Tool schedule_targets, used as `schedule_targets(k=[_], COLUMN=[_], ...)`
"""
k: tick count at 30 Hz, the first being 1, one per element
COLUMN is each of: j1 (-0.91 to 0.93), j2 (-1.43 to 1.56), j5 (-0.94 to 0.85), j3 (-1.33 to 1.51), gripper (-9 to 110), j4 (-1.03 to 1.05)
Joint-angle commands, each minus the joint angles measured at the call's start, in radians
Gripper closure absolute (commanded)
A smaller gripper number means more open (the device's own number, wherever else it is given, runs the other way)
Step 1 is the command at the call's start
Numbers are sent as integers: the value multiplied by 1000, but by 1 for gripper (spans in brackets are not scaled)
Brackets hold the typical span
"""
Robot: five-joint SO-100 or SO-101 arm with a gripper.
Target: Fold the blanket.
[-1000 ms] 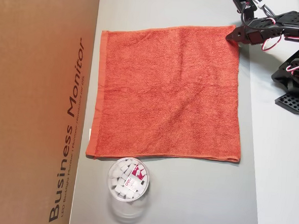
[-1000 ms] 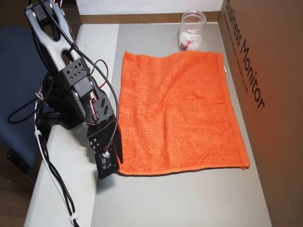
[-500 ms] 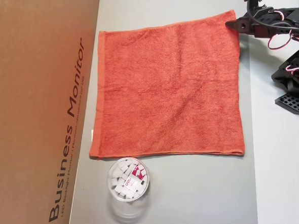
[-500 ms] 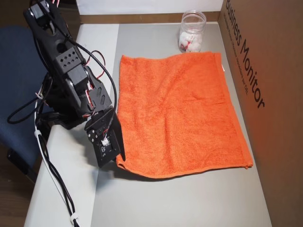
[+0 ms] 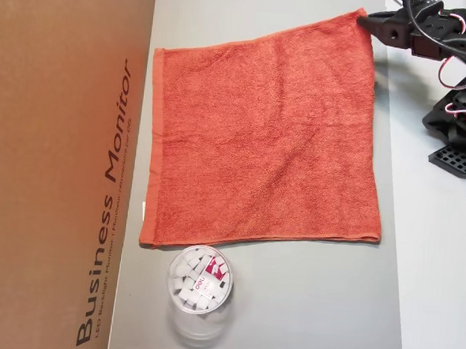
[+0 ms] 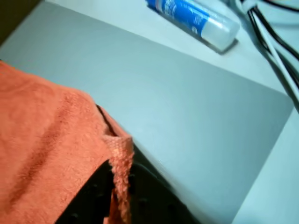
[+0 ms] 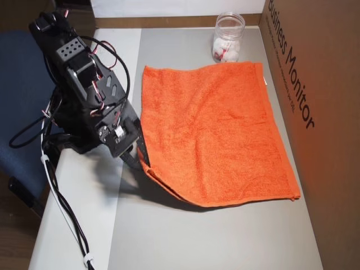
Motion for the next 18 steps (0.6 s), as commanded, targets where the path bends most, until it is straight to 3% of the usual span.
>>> schedule_targets(k=[1, 10, 18], j1=[-43, -161, -215], j2=[34, 17, -183], j5=[-6, -2, 3], j3=[-103, -241, -419], gripper=[102, 102, 102], j4=[0, 0, -14])
